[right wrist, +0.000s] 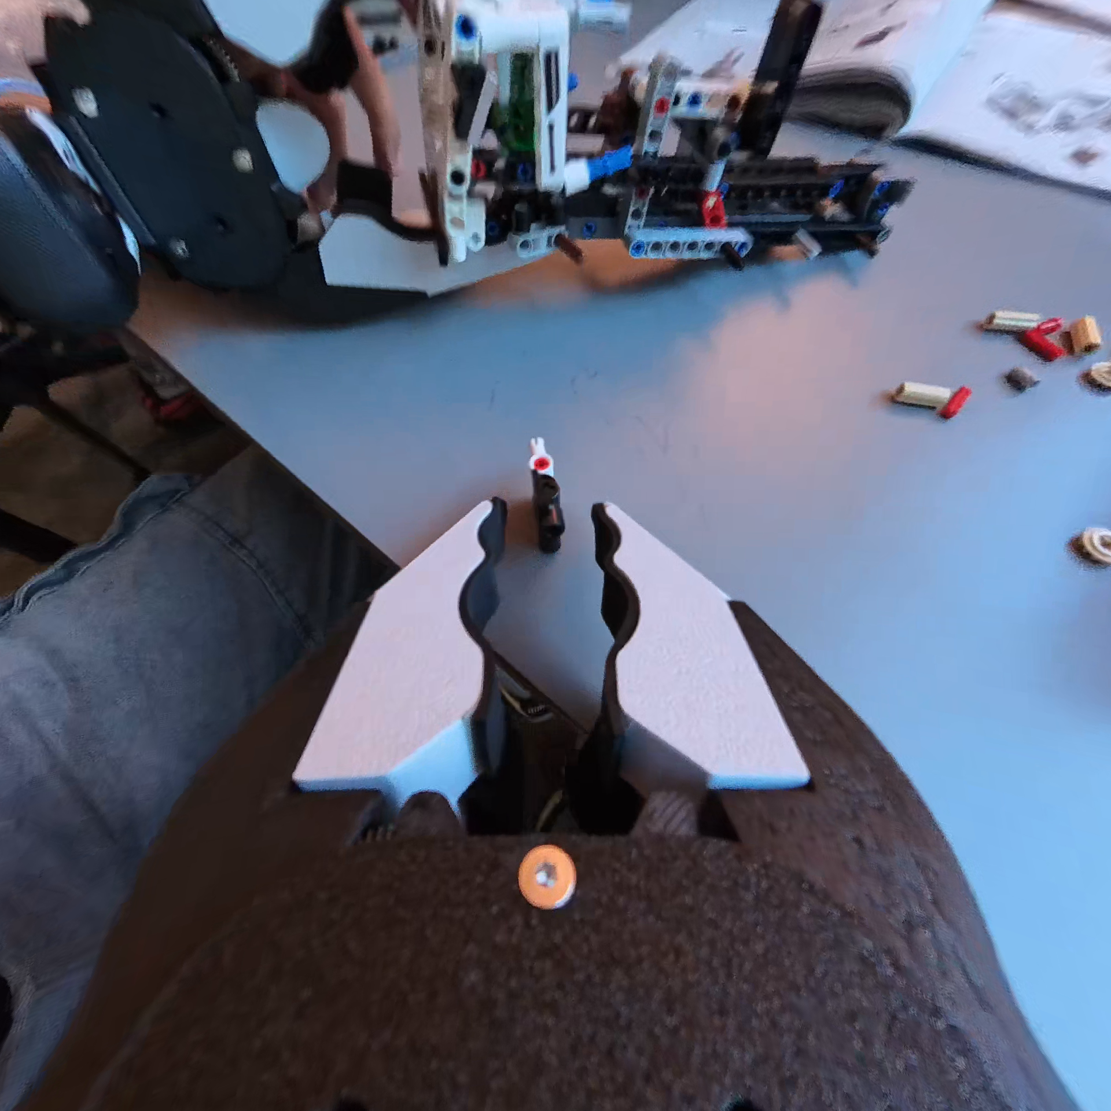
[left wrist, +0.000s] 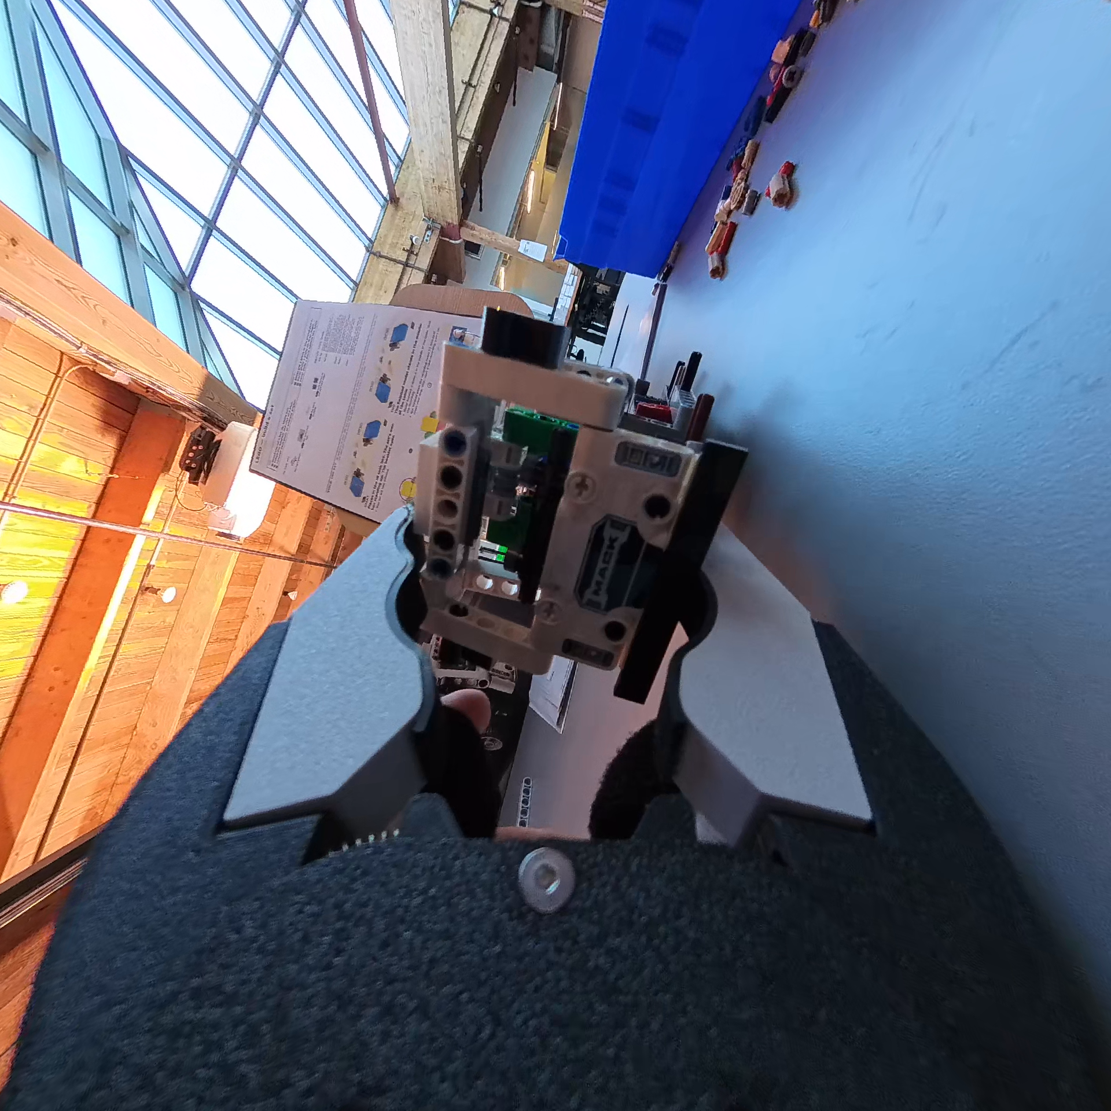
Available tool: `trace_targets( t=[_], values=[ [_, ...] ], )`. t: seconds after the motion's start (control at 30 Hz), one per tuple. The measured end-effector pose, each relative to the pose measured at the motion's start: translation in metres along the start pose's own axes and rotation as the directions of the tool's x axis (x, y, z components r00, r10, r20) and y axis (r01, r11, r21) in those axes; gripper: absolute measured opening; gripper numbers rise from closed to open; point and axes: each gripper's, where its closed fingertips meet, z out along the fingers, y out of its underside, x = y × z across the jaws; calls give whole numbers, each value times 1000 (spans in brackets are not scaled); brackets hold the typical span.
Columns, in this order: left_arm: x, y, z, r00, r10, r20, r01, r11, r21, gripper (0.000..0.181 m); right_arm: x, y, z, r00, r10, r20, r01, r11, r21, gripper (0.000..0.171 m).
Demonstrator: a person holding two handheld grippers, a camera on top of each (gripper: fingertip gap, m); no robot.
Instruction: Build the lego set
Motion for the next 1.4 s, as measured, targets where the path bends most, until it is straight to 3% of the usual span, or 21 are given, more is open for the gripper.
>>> trace_targets(
  t=[0.17,0.3,0.57,0.83,1.0,1.2,1.4],
  values=[
    [1,-1,-1,1000,2,-3,-2,1000,4,84,1,-7,-2,997,55,-52,-50,994,98,24],
    [1,-2,-1,1000,3,-6,-3,1000,6,84,-3,-5,4,999,18,-31,-17,999,33,24],
    [1,-2,-1,1000,4,-7,-4,1000,8,84,1,-4,10,999,17,-42,-18,1000,-13,6],
    [2,-2,-1,1000,1,-9,-1,1000,10,84,1,-8,4,999,-10,-53,8,999,-31,7],
    [2,-2,-1,1000,4,-8,-4,1000,9,84,-21,-5,8,993,68,97,-60,994,-87,7],
    [2,-3,-1,1000,4,-9,-4,1000,11,84,-32,-2,10,987,-69,147,79,995,-68,7],
    [2,-2,-1,1000,1,-10,-1,1000,11,84,-30,-4,10,990,-63,126,70,997,-46,15]
  ],
)
